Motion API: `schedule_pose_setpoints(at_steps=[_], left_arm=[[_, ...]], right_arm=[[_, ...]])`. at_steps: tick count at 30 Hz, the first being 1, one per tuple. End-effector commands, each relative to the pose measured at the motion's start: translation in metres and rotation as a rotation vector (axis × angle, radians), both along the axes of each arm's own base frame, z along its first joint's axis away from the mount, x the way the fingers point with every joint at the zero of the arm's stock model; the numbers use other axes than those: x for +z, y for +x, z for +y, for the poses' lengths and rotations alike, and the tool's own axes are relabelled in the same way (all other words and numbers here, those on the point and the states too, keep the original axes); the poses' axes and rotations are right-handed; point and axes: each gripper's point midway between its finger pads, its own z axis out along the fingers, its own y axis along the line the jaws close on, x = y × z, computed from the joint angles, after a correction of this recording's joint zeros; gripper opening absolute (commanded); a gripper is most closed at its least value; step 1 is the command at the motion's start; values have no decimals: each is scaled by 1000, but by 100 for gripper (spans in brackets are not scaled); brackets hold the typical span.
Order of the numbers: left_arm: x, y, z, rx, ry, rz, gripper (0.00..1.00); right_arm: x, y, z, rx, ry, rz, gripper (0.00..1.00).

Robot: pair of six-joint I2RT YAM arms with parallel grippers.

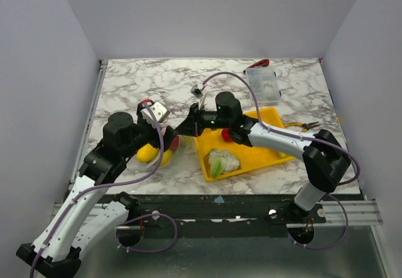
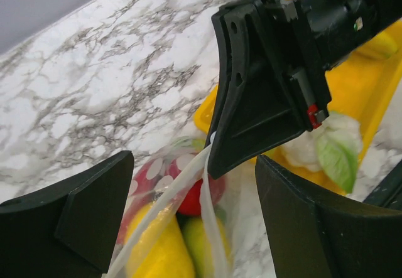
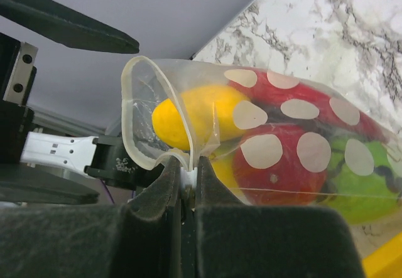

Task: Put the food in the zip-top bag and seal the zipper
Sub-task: Zip the zipper food storage bag at the center of the board.

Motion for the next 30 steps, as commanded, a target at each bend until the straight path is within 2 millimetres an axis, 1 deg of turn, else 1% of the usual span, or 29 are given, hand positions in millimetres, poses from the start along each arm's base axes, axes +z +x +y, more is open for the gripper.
schedule_pose_setpoints(at_steps=[1, 4, 6, 10, 13, 14, 16, 17, 19, 20, 21, 24, 25, 28, 29, 30], left_arm=[[-20, 5, 2, -91, 210, -162, 81], [-41, 6, 5, -102, 282, -137, 75], [-48, 7, 8, -92, 299, -146, 74], [-66, 10, 7, -98, 324, -114, 76], [-77, 12, 5, -106, 343, -82, 75], [-77, 13, 4, -109, 342, -79, 72], [-76, 14, 3, -107, 335, -73, 59], [-74, 14, 3, -104, 333, -72, 52], [-70, 11, 3, -110, 323, -69, 33], [-67, 9, 2, -110, 305, -66, 25], [-64, 7, 1, -113, 288, -65, 19], [-58, -2, -3, -139, 247, -63, 3], [-55, -4, -3, -135, 229, -65, 0], [-53, -11, -6, -162, 177, -54, 0], [-52, -13, -8, -177, 159, -43, 0], [-52, -15, -8, -184, 144, -31, 0]], right_arm=[[-2, -5, -1, 38, -9, 76, 0], [1, -2, -3, 28, -2, 92, 0], [3, 0, -5, 19, 5, 104, 0], [9, -3, -5, 38, 26, 119, 0], [14, -5, -5, 45, 39, 127, 0], [16, -6, -5, 45, 45, 127, 0], [18, -5, -5, 40, 48, 128, 0], [17, -5, -5, 38, 46, 127, 0], [14, -2, -7, 33, 42, 122, 1], [13, 0, -9, 29, 39, 118, 5], [11, 3, -11, 23, 38, 114, 13], [5, 9, -17, 29, 41, 56, 33], [4, 9, -20, 45, 48, 30, 40], [9, -2, -27, 114, 118, -106, 58], [6, -9, -29, 140, 135, -141, 63], [8, -12, -31, 159, 163, -190, 65]])
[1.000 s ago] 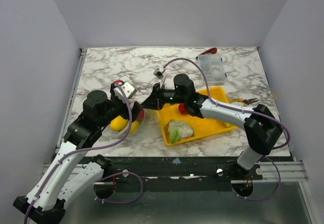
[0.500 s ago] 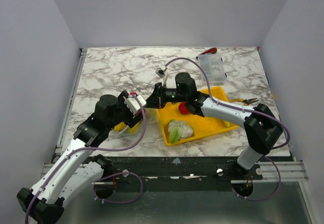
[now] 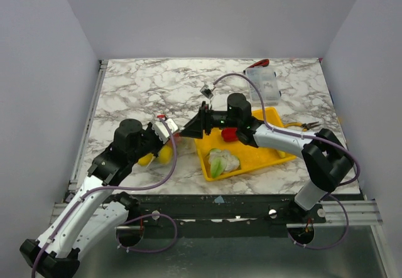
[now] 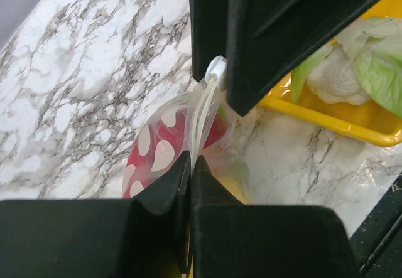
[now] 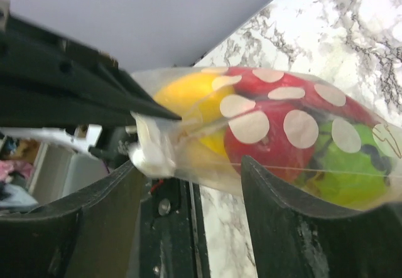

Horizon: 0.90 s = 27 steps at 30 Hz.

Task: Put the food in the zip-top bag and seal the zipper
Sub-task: Zip the zipper food storage bag at the center of the board.

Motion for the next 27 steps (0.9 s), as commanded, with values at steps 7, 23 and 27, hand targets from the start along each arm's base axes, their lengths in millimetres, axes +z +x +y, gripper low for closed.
schedule_pose_setpoints(at_steps=[7, 23, 27], left_arm=[[20, -22, -13, -115, -167, 75, 0], [26, -29, -17, -172, -242, 171, 0], [27, -30, -21, -191, -250, 196, 0]], right_arm=[[11, -26, -15, 124, 216, -395, 68], [18, -31, -3, 213, 330, -345, 36], [22, -30, -2, 201, 324, -310, 21]])
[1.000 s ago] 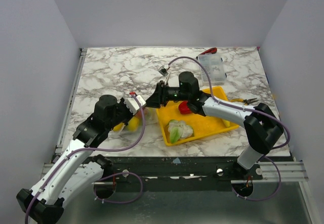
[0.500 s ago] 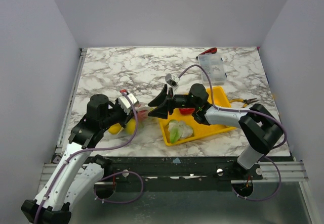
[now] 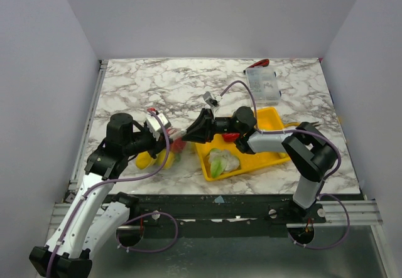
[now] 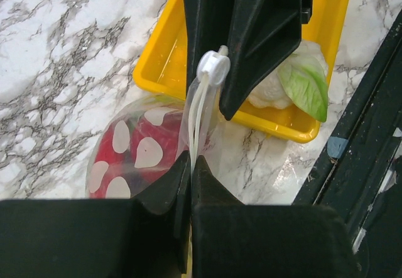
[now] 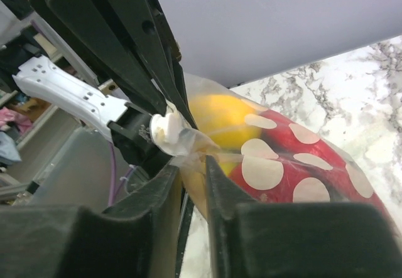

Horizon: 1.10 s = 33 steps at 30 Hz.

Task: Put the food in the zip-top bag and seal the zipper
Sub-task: Zip the zipper food storage bag at the center of the board.

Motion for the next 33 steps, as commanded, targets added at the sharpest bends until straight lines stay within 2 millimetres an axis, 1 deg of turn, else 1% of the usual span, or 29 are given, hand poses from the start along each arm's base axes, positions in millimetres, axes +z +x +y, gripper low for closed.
schedule_pose_setpoints(at_steps=[1, 2, 4, 6, 7, 11, 12, 13, 15, 16, 18, 19, 20, 22, 23, 24, 25, 27, 31, 33], left_arm=[[23, -6, -12, -72, -60, -6, 0], [23, -5, -13, -75, -68, -6, 0], [26, -4, -15, -73, -87, -10, 11], [30, -1, -18, -74, -107, -16, 27], [31, 0, -19, -73, -117, -24, 32], [32, 6, -22, -68, -124, -22, 38], [32, 6, -22, -72, -125, -24, 38], [32, 6, -23, -76, -123, -25, 35], [31, 9, -22, -65, -117, -28, 26], [31, 10, -21, -62, -111, -30, 21], [29, 9, -20, -62, -99, -27, 5], [27, 9, -19, -58, -96, -23, 0], [25, 8, -19, -57, -95, -15, 0], [24, 4, -21, -77, -99, 6, 0], [24, 1, -22, -89, -103, 18, 0], [23, 0, -23, -96, -103, 34, 0], [22, -1, -24, -104, -104, 46, 0], [22, -1, -25, -110, -103, 60, 0], [22, 3, -24, -95, -99, 53, 0], [24, 3, -24, -96, -100, 48, 0]], right_arm=[[23, -1, 2, 22, 53, -11, 9], [22, 0, 3, 21, 44, 7, 1], [20, 1, 4, 17, 32, 34, 0], [18, 1, 3, 7, 35, 49, 0], [17, 1, 3, 6, 33, 55, 0], [17, 2, 3, 1, 29, 65, 0], [18, 1, 3, 1, 28, 63, 0], [19, 2, 3, -2, 27, 61, 0], [18, 3, 3, -12, 16, 63, 0], [18, 4, 2, -19, 10, 62, 0], [18, 6, 2, -38, -12, 67, 0], [18, 9, 2, -55, -36, 71, 2], [16, 12, 2, -78, -65, 63, 9], [7, 19, -3, -137, -149, 24, 29], [7, 21, -7, -165, -170, -32, 36], [6, 21, -11, -179, -193, -75, 40], [10, 23, -14, -196, -199, -137, 44], [13, 24, -18, -201, -221, -242, 47], [19, 24, -22, -167, -285, -435, 47], [28, 20, -25, -152, -276, -508, 47]])
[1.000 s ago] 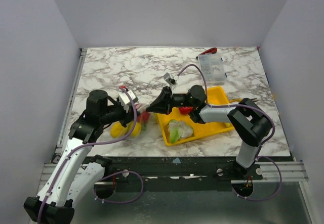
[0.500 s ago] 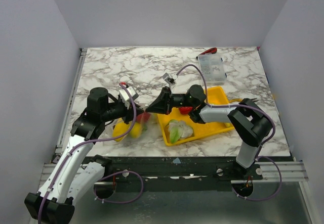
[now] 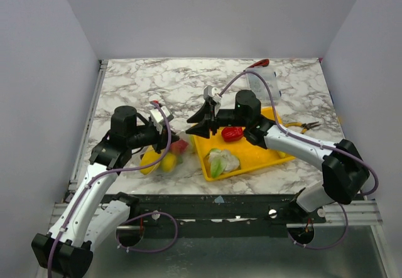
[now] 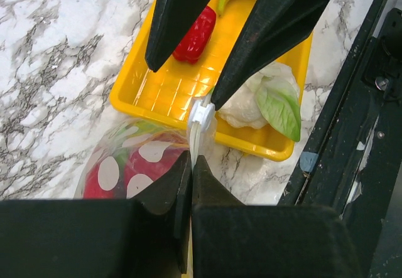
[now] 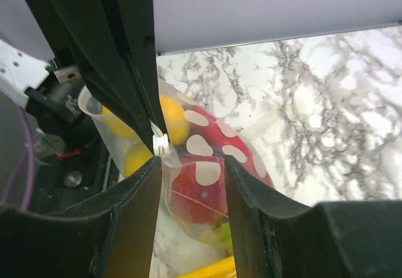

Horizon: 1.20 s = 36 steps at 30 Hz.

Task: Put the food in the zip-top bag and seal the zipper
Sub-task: Zip the zipper food storage bag at the center of the board.

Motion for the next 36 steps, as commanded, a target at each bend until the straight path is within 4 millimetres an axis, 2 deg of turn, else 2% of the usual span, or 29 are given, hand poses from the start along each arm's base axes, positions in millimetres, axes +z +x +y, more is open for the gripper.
schedule_pose_setpoints(at_steps=[1, 5, 16, 24, 30, 36], left_arm=[[16, -4, -4, -36, -20, -28, 0], [17, -3, -3, -34, -10, -23, 0], [16, -2, -3, -28, -9, -27, 0], [17, -4, -4, -38, -16, -29, 0], [17, -7, -3, -47, -14, -37, 0], [17, -10, -6, -74, -22, -46, 0]], right_arm=[[-1, -4, -10, 33, -100, -220, 47], [12, -12, -9, 68, -97, -271, 45], [14, -29, 8, 116, -160, -303, 34], [9, -26, 14, 111, -188, -310, 21], [7, -20, 14, 81, -201, -306, 20], [6, -27, 18, 118, -193, -295, 1]])
